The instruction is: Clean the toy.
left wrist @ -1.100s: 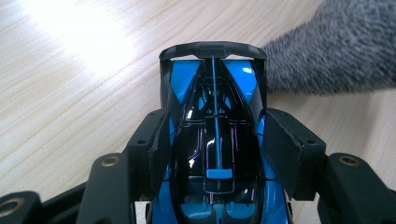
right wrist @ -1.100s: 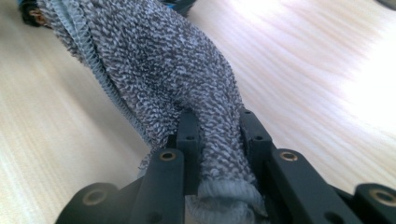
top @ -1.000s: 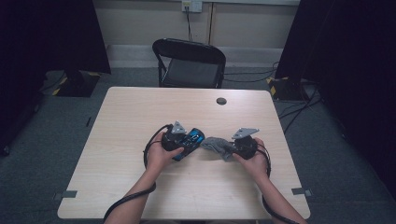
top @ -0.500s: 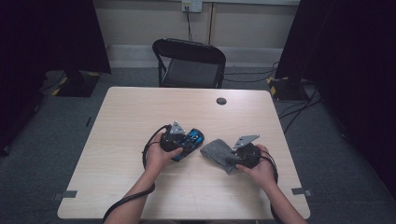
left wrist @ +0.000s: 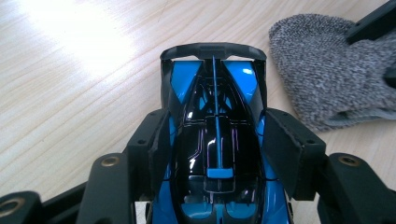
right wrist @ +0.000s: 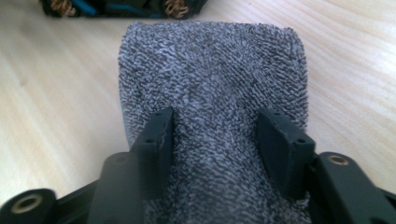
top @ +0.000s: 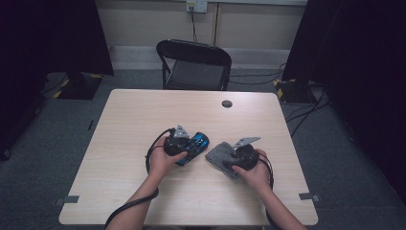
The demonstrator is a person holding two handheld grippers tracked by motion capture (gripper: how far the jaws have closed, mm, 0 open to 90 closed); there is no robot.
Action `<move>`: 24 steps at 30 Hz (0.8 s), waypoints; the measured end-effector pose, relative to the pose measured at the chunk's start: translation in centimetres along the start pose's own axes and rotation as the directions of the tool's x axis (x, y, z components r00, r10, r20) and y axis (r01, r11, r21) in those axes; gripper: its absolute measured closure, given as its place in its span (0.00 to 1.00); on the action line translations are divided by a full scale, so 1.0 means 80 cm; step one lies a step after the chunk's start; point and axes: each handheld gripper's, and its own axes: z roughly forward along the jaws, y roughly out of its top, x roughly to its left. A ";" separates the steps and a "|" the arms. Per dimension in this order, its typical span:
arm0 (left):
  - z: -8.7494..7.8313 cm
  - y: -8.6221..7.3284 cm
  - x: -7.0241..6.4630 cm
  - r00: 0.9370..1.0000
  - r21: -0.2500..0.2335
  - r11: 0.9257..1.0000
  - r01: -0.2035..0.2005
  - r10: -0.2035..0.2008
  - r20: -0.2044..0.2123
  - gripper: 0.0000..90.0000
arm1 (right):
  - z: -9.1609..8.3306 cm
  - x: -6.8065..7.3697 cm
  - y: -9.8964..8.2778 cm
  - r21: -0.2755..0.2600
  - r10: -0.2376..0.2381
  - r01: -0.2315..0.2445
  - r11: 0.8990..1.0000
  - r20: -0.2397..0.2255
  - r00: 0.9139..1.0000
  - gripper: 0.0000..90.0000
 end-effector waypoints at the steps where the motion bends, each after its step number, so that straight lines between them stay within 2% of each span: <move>1: 0.000 -0.001 0.000 1.000 -0.001 1.000 0.000 0.000 0.001 0.47 | 0.001 -0.002 -0.001 -0.011 0.018 -0.018 1.000 0.002 1.000 0.59; 3: -0.001 -0.001 0.001 1.000 -0.003 1.000 -0.001 0.001 0.005 0.47 | 0.001 -0.003 -0.002 -0.011 0.010 -0.010 1.000 -0.001 1.000 0.63; 4: 0.000 -0.001 0.001 1.000 -0.002 1.000 -0.001 0.001 0.004 0.47 | 0.001 -0.003 -0.003 -0.015 -0.001 0.001 1.000 -0.003 1.000 0.70; 6: 0.000 -0.001 0.000 1.000 -0.001 1.000 -0.001 0.001 0.001 0.47 | 0.000 -0.004 -0.003 -0.006 0.009 -0.009 1.000 -0.035 0.999 0.81; 10: 0.001 -0.001 0.001 1.000 -0.008 1.000 0.001 -0.001 0.003 0.47 | -0.003 0.001 0.003 0.019 -0.009 0.010 1.000 -0.046 0.999 0.85; 11: 0.000 -0.001 0.001 1.000 -0.006 1.000 0.000 0.000 0.002 0.47 | -0.004 0.006 0.006 0.023 -0.022 0.024 0.999 -0.077 0.997 0.86; 12: 0.001 -0.001 0.001 1.000 -0.006 1.000 0.002 -0.002 0.003 0.47 | -0.006 0.013 0.010 0.020 -0.060 0.062 0.998 -0.116 0.991 0.86; 13: 0.000 -0.001 0.001 1.000 -0.004 1.000 0.001 -0.001 0.002 0.47 | -0.008 0.023 0.015 0.022 -0.114 0.118 0.993 -0.137 0.984 0.86; 14: 0.000 -0.001 0.001 1.000 -0.004 1.000 0.000 0.000 0.001 0.47 | -0.010 0.034 0.019 0.031 -0.171 0.178 0.983 -0.170 0.970 0.86; 16: 0.001 -0.001 0.001 1.000 -0.009 1.000 0.002 -0.002 0.004 0.47 | -0.013 0.058 0.026 0.018 -0.265 0.278 0.960 -0.252 0.931 0.86; 18: 0.001 -0.001 0.000 1.000 -0.009 1.000 0.005 -0.005 0.003 0.47 | -0.010 0.084 0.032 0.003 -0.347 0.366 0.931 -0.307 0.886 0.86; 20: 0.000 -0.001 0.000 1.000 -0.004 1.000 -0.002 0.002 0.000 0.47 | -0.003 0.100 0.036 -0.007 -0.381 0.403 0.915 -0.340 0.860 0.86; 21: 0.000 -0.001 0.000 1.000 -0.002 1.000 -0.002 0.002 0.000 0.47 | 0.000 0.105 0.039 -0.013 -0.395 0.417 0.909 -0.348 0.850 0.86; 24: 0.000 -0.001 0.001 1.000 -0.005 1.000 -0.002 0.002 0.001 0.47 | 0.013 0.115 0.047 -0.032 -0.409 0.428 0.903 -0.367 0.836 0.86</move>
